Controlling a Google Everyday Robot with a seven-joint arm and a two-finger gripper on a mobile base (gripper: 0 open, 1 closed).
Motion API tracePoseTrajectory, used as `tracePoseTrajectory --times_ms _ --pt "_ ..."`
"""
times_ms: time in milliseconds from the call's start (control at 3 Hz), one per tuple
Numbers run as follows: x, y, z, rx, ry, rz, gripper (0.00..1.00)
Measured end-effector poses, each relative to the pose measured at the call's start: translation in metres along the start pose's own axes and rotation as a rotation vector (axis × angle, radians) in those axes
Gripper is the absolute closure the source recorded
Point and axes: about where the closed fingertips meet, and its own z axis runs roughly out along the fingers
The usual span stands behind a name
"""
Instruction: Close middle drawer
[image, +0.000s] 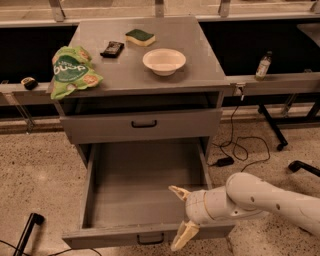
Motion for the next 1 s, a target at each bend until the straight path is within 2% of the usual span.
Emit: tracePoseTrajectory --times_ms 333,667,1000 --pt "0.022 -0.002 0.03 -0.012 0.016 -0.054 0.0" --pt "0.048 -0.002 0.066 -0.037 0.079 -0.157 0.03" --pt "0.06 -0.002 0.081 -0.056 0.107 -0.194 0.15"
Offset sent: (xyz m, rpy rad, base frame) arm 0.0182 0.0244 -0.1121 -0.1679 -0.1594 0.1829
